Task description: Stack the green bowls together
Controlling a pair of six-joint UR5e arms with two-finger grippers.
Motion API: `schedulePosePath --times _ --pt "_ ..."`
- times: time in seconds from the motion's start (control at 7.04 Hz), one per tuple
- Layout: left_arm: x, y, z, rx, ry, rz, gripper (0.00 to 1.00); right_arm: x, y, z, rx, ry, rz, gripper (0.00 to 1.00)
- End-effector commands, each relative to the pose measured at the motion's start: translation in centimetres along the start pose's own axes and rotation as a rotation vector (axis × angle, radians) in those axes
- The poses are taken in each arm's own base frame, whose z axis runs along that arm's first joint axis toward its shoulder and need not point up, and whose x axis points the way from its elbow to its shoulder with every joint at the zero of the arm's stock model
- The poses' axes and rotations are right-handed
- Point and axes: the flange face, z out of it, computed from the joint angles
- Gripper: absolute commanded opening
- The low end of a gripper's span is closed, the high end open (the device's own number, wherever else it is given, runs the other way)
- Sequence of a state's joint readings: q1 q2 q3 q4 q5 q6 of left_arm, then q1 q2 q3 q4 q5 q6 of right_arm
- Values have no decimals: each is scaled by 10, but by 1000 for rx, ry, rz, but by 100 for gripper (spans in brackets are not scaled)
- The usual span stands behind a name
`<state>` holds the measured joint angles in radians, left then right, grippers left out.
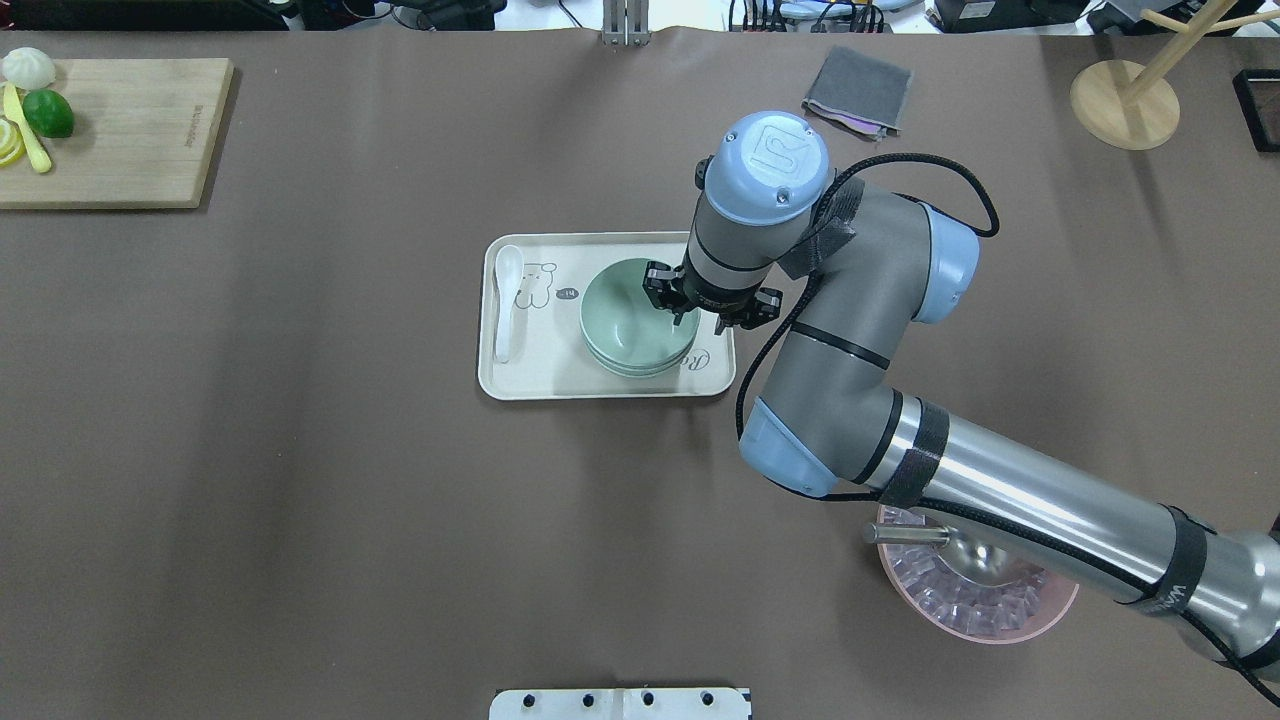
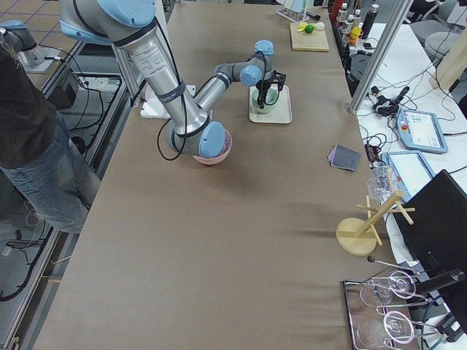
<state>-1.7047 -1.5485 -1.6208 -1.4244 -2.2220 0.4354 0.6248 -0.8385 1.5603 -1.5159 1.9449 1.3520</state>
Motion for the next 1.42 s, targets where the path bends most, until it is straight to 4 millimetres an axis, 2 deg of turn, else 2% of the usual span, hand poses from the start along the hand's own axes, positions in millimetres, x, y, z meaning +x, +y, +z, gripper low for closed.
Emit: schedulePosePath --times 0.0,0.14,0.28,0.57,0.85,0.99,1.14,1.28 --pt "10 -4 -3 33 74 -121 98 14 -32 -21 21 -2 -22 100" --pt "19 -2 -10 50 77 -164 98 26 -52 -37 25 14 -43 100" --pt "31 -8 -23 78 84 -158 98 52 -73 -55 26 27 -77 100" --pt "44 -17 -21 88 93 -123 98 154 -124 -82 28 50 -181 100" --pt "57 -26 -12 81 92 -104 98 295 -173 -104 12 103 -293 100" --pt "58 -27 -12 84 92 -98 98 374 -185 -108 -2 152 -359 100" --pt "58 -27 -12 83 92 -97 98 455 -187 -114 -24 194 -408 100" --pt "58 -27 -12 81 91 -94 98 529 -179 -124 -48 222 -447 100"
